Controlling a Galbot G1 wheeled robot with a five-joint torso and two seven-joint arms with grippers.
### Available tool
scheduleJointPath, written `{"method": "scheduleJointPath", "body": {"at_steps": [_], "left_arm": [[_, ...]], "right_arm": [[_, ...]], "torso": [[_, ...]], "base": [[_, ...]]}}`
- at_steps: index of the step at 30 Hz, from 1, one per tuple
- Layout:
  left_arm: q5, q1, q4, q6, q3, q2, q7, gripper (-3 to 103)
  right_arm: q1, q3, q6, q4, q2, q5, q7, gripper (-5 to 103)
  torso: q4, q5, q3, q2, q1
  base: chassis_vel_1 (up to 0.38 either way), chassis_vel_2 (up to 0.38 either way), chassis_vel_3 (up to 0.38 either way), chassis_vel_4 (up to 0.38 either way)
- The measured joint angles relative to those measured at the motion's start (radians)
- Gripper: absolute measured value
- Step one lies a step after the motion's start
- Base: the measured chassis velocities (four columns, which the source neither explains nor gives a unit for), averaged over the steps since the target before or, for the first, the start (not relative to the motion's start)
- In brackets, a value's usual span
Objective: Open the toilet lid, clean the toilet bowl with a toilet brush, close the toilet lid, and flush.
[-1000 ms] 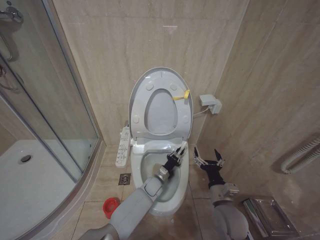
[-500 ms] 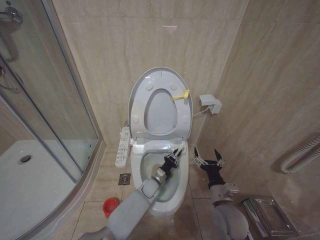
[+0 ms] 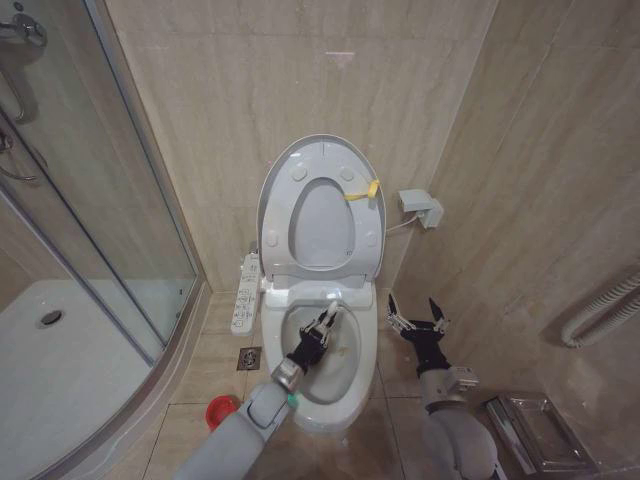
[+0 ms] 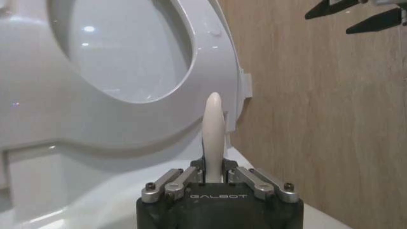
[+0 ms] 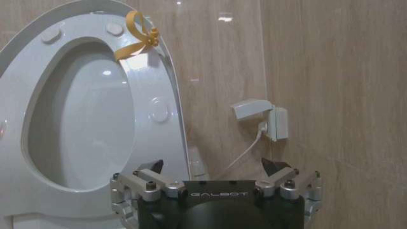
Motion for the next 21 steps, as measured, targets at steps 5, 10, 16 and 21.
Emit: {"method": "scheduleJointPath", "body": {"at_steps": [5, 10, 16, 21], "left_arm": [[0.019, 0.082, -0.034, -0.003, -0.031, 0.029, 0.002, 17], [0.04, 0.081, 0.01, -0.009, -0.025, 0.031, 0.002, 17], [0.058, 0.043, 0.124, -0.032, -0.012, 0.01, 0.002, 17], [0.052, -0.002, 0.144, -0.031, -0.001, -0.022, 0.002, 17]], "right_arm": [[0.0, 0.0, 0.0, 0.0, 0.0, 0.0, 0.0, 100], [0.0, 0.0, 0.0, 0.0, 0.0, 0.0, 0.0, 100], [0.0, 0.0, 0.0, 0.0, 0.0, 0.0, 0.0, 100], [0.0, 0.0, 0.0, 0.0, 0.0, 0.0, 0.0, 100]], "torso": [[0.0001, 0.0001, 0.0, 0.0, 0.0], [0.0002, 0.0002, 0.0, 0.0, 0.0], [0.0003, 0.0002, 0.0, 0.0, 0.0], [0.0001, 0.0003, 0.0, 0.0, 0.0]], "base": [[0.0, 0.0, 0.0, 0.0], [0.0, 0.0, 0.0, 0.0], [0.0, 0.0, 0.0, 0.0], [0.0, 0.0, 0.0, 0.0]]}}
